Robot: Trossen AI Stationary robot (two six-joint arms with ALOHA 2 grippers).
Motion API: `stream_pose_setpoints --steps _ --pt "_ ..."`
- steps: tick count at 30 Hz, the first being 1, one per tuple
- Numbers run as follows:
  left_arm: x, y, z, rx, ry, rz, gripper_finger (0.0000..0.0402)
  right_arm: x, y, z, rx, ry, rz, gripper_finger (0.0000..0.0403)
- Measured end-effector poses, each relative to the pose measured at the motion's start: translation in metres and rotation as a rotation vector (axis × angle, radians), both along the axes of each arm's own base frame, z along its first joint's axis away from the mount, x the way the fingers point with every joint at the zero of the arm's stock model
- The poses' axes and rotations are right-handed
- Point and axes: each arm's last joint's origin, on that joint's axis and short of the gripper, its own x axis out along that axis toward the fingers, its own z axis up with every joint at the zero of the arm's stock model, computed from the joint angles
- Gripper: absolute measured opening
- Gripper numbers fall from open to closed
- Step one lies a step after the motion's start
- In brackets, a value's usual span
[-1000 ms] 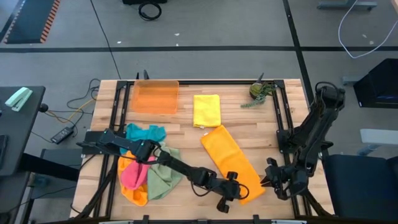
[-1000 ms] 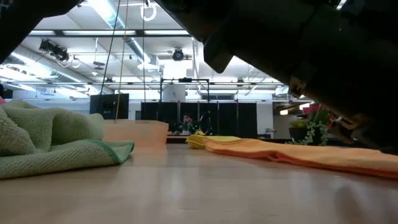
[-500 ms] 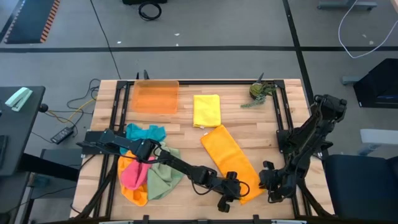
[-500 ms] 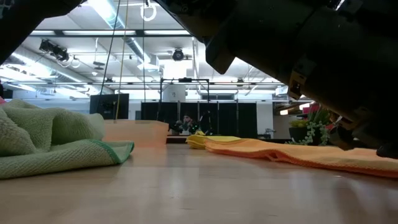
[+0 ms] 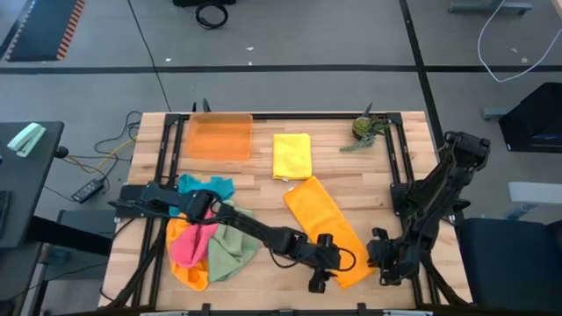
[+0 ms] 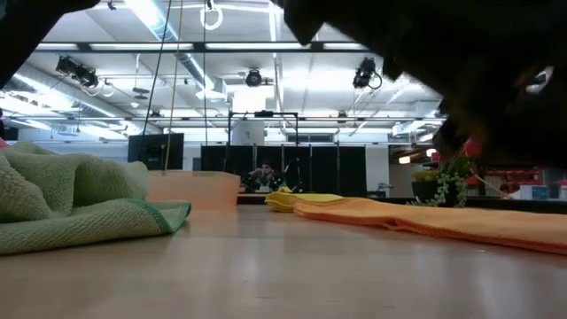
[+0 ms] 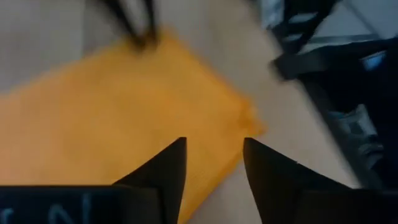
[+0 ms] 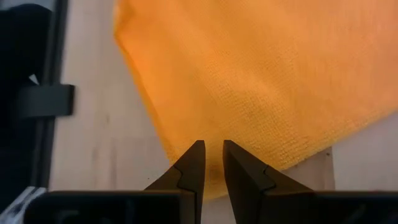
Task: Fold microfiber towels
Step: Fold the right orange towel
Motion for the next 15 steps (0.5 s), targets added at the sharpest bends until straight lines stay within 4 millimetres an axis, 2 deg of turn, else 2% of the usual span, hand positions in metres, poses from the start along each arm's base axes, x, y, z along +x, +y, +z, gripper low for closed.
stream_pose_setpoints --steps 4,7,8,15 --pt "0.001 0.011 -0.021 -0.006 0.099 0.07 0.0091 0.0 -0.002 0.012 0.028 -0.06 0.0 0.0064" --pt "0.004 0.017 -0.023 -0.032 0.095 0.1 0.0024 0.001 -0.001 0.016 0.034 -0.102 0.011 0.0064" --pt "0.004 0.018 -0.025 -0.033 0.106 0.106 0.0013 0.001 -0.001 0.015 0.028 -0.104 0.018 0.0064" --pt "0.004 0.019 -0.026 -0.03 0.119 0.112 0.0008 0.007 0.008 -0.007 -0.02 -0.085 0.031 0.0064"
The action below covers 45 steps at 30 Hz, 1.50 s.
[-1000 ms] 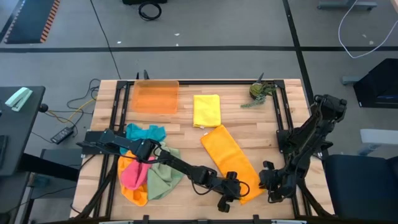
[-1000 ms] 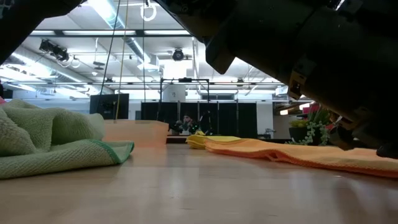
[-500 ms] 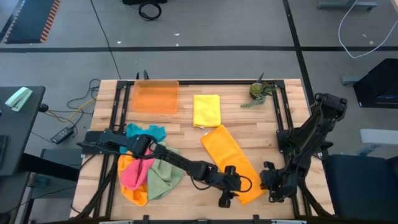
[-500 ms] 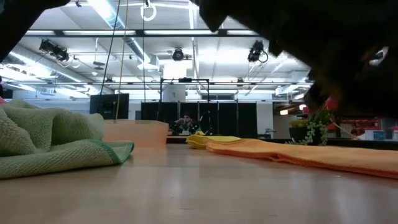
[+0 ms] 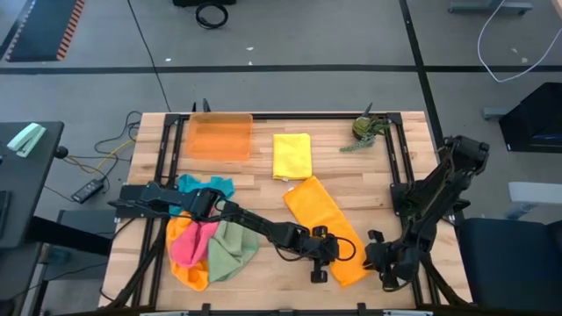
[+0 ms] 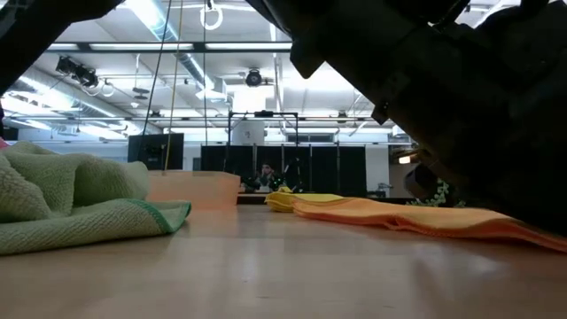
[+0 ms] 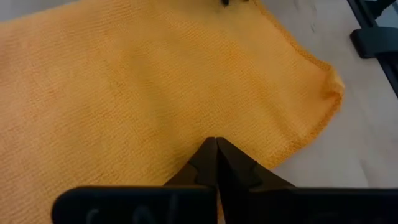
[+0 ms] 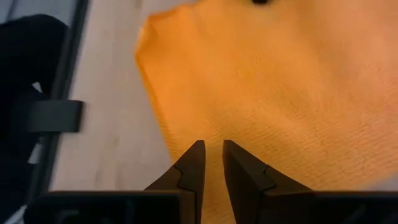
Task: Fold microfiber towels
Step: Fold the right orange towel
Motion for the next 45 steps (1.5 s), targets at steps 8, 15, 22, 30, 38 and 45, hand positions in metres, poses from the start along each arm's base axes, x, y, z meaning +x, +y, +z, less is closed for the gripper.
stream_pose_setpoints --steps 8,15,22,30,38,45 --pt "-0.003 0.001 -0.001 -0.004 0.042 0.014 0.0005 0.003 0.001 -0.009 -0.007 0.05 -0.013 0.0047" --pt "-0.003 0.0 -0.001 -0.01 0.046 0.019 0.0005 -0.005 -0.006 0.003 0.027 0.137 0.028 0.0044" --pt "-0.003 0.0 -0.002 -0.012 0.047 0.02 0.0007 -0.005 -0.014 0.021 0.032 0.054 0.047 0.0044" --pt "-0.003 0.0 -0.002 -0.012 0.048 0.019 0.0008 0.016 -0.025 0.019 -0.072 -0.04 0.015 0.0044" --pt "-0.003 0.0 -0.002 -0.012 0.048 0.019 0.0011 0.028 -0.029 -0.002 -0.136 0.073 0.024 0.0044" --pt "-0.002 0.003 -0.003 -0.013 0.043 0.024 0.001 0.019 -0.037 0.007 -0.106 0.144 0.013 0.0044"
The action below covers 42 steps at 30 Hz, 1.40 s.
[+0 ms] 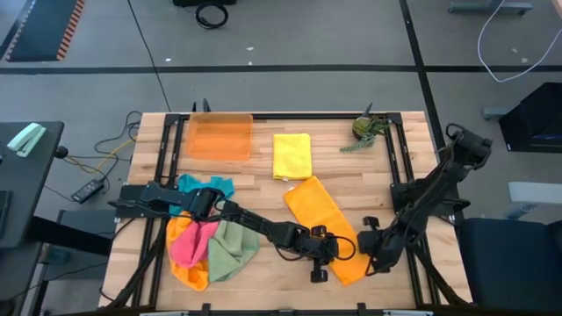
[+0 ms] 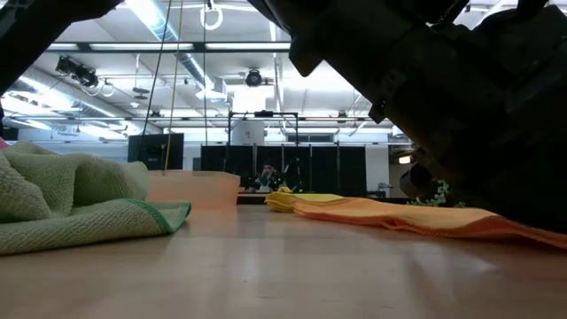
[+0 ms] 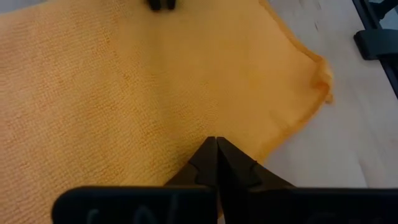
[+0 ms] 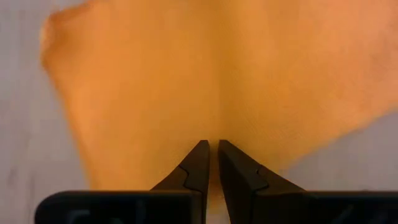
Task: Fold microfiber towels
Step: Fold the right orange towel
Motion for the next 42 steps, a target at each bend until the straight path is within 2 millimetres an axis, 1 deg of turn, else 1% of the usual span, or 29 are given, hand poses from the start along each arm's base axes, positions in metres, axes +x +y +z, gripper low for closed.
stream_pose_setpoints --steps 2,5,7,9,12,16,19,21,25,29,32,34,38,42 --pt "0.001 0.002 0.0 -0.001 -0.002 0.001 0.0012 -0.001 0.0 0.009 0.022 -0.033 0.03 0.0044" --pt "0.002 0.004 0.0 -0.005 -0.011 0.003 0.0006 0.004 -0.002 0.022 0.005 -0.16 0.047 0.0044" --pt "0.004 0.006 0.001 -0.012 -0.026 0.007 0.0005 0.01 -0.009 0.024 -0.049 -0.204 0.047 0.0044" --pt "0.005 0.007 0.001 -0.015 -0.039 0.009 0.001 0.02 -0.018 0.025 -0.097 -0.231 0.028 0.0044" --pt "0.005 0.007 0.001 -0.017 -0.039 0.017 0.0011 0.039 -0.036 0.017 -0.13 -0.251 -0.006 0.0044" --pt "0.004 0.003 0.001 -0.022 -0.036 0.01 0.0006 0.061 -0.053 0.007 -0.066 -0.276 0.004 0.0044" --pt "0.002 -0.002 0.001 -0.038 -0.031 -0.013 0.0012 0.066 -0.06 -0.004 -0.061 -0.248 0.008 0.0044" --pt "0.0 -0.007 0.001 -0.049 -0.022 -0.028 0.0012 0.067 -0.061 -0.01 -0.067 -0.22 0.01 0.0044" --pt "-0.005 -0.018 0.0 -0.071 0.005 -0.058 0.0005 0.068 -0.056 -0.016 -0.039 -0.195 0.014 0.0044" --pt "-0.01 -0.026 0.0 -0.086 0.032 -0.068 0.0014 0.06 -0.045 -0.013 0.012 -0.177 0.036 0.0044" --pt "-0.014 -0.034 0.0 -0.119 0.055 -0.105 0.0009 0.051 -0.036 -0.006 0.065 -0.174 0.075 0.0044" --pt "-0.016 -0.039 0.0 -0.132 0.067 -0.13 0.0006 0.048 -0.029 0.004 0.104 -0.209 0.099 0.0044" --pt "-0.018 -0.042 0.001 -0.135 0.079 -0.141 0.0015 0.037 -0.017 0.016 0.167 -0.241 0.137 0.0044" --pt "-0.02 -0.043 0.002 -0.132 0.085 -0.144 0.0019 0.02 0.0 0.024 0.228 -0.255 0.213 0.0044"
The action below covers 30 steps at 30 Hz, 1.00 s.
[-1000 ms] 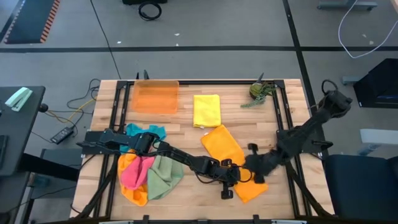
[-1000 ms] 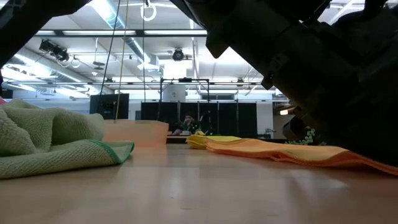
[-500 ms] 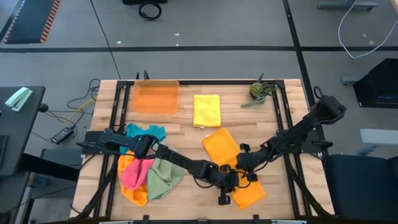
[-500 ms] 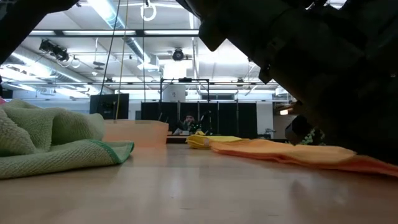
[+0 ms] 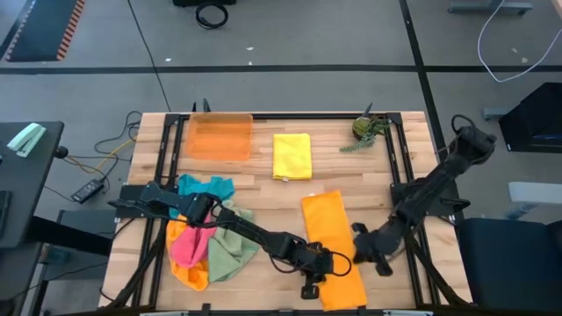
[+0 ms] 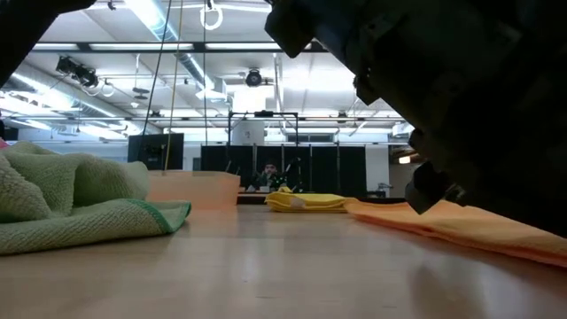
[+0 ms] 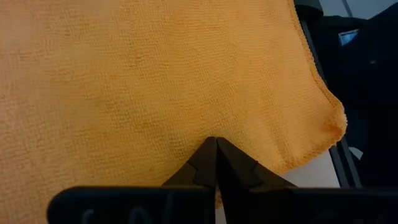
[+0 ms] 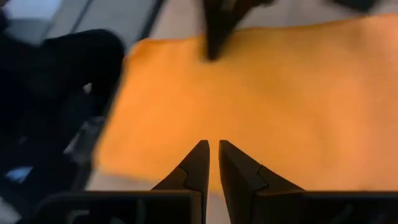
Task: Fold microfiber towels
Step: Fold the right orange towel
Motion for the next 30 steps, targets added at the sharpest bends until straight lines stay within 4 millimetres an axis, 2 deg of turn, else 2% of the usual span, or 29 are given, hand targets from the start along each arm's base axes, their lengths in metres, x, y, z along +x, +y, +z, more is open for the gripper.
stream_pose_setpoints --steps 4,7,11,14,18,20,22,25,30 --pt "-0.001 0.0 0.006 0.011 -0.01 -0.017 0.0015 -0.017 0.019 0.003 0.021 -0.042 0.083 0.0044" --pt "-0.004 0.0 0.017 0.035 -0.029 -0.049 0.003 -0.029 0.03 0.003 0.009 -0.092 0.137 0.0044" --pt "-0.007 0.001 0.054 0.021 -0.104 -0.061 0.007 -0.038 0.038 0.005 -0.039 -0.187 0.174 0.0044" --pt "-0.011 0.003 0.079 0.007 -0.128 -0.056 0.0101 -0.039 0.035 0.004 -0.086 -0.209 0.114 0.0044" --pt "-0.018 0.01 0.11 0.018 -0.156 0.006 0.0129 -0.023 0.015 0.007 -0.114 -0.167 -0.061 0.0044" --pt "-0.023 0.017 0.128 0.07 -0.179 0.085 0.0133 -0.015 0.002 0.01 -0.11 -0.154 -0.115 0.0044" --pt "-0.029 0.028 0.138 0.145 -0.165 0.158 0.0134 -0.008 -0.013 0.014 -0.106 -0.135 -0.171 0.0044" --pt "-0.032 0.044 0.14 0.265 -0.123 0.246 0.0131 0.001 -0.041 0.02 -0.098 -0.104 -0.26 0.0044" --pt "-0.024 0.073 0.136 0.314 -0.096 0.289 0.0123 -0.002 -0.083 0.016 -0.049 -0.078 -0.32 0.006"
